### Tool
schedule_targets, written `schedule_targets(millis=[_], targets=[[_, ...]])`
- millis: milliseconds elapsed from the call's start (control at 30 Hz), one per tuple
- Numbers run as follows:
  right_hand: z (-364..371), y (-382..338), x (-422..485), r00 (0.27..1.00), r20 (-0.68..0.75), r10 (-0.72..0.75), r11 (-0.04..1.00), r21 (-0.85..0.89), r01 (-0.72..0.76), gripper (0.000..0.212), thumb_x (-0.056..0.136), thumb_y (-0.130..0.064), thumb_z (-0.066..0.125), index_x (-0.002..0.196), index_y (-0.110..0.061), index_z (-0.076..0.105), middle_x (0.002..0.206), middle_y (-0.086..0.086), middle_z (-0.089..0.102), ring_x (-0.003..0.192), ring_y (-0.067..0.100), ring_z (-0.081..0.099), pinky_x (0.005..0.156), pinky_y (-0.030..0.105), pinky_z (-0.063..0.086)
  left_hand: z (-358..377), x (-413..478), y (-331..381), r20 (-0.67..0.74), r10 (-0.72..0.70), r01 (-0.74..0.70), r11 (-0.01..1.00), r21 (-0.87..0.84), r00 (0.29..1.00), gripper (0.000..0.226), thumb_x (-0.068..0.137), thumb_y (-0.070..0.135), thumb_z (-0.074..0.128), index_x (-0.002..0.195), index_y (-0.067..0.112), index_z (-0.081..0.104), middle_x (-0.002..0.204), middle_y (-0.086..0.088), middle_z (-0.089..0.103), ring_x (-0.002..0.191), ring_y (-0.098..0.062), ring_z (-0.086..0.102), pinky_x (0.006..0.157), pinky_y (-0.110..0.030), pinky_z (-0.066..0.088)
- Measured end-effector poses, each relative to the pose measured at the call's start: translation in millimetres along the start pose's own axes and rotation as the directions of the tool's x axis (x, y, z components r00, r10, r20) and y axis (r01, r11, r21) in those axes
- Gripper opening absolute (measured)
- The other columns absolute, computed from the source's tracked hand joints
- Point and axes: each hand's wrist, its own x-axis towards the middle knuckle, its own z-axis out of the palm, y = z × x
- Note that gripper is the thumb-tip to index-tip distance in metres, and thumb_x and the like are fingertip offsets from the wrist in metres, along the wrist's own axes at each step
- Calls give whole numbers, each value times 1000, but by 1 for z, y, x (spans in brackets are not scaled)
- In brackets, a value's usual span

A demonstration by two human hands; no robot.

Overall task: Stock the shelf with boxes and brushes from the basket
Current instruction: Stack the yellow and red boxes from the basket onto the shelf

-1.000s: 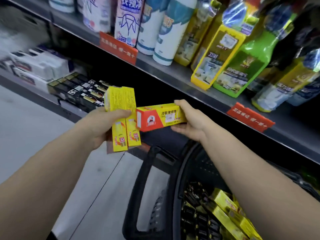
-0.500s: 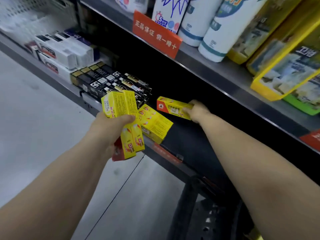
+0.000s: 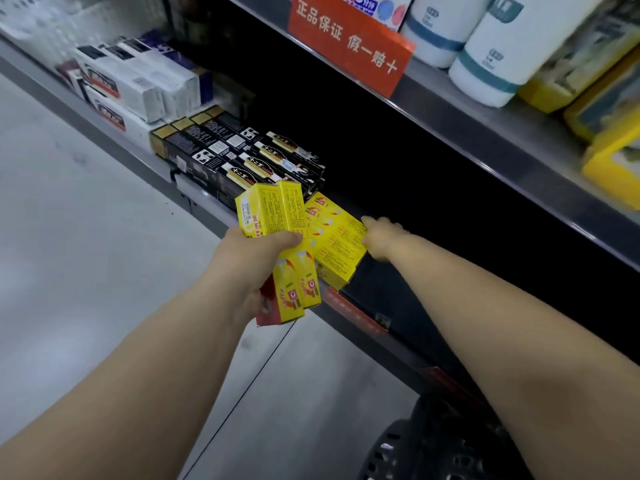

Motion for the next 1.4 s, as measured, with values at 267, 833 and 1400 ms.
schedule_targets(millis=[267, 833, 1400], targets=[[-68, -51, -86, 837, 100, -538, 137, 990, -30, 29, 96, -24, 44, 121, -17, 54, 107, 5, 61, 88, 20, 63, 79, 36, 53, 6, -8, 4, 126, -96, 97, 995, -7, 987, 15, 79, 13, 72, 93, 14, 67, 71, -4, 73, 57, -18, 69, 45, -28, 53], [-47, 37, -3, 927, -193, 321, 412, 910, 46, 50, 86, -55, 54, 113, -13, 47, 104, 4, 61, 90, 19, 62, 60, 27, 51, 13, 0, -5, -8, -112, 112, 994, -17, 994, 25, 78, 27, 75, 84, 17, 54, 70, -3, 63, 34, -7, 57, 34, -22, 45], [0, 11, 14, 998, -44, -38, 998, -43, 36, 61, 87, 0, 54, 141, -14, 31, 131, 18, 43, 116, 34, 48, 92, 39, 47, 14, 11, -9, -37, -111, 113, 992, 53, 993, 27, 77, 27, 75, 85, 15, 53, 71, -4, 64, 49, -13, 61, 49, -27, 50]])
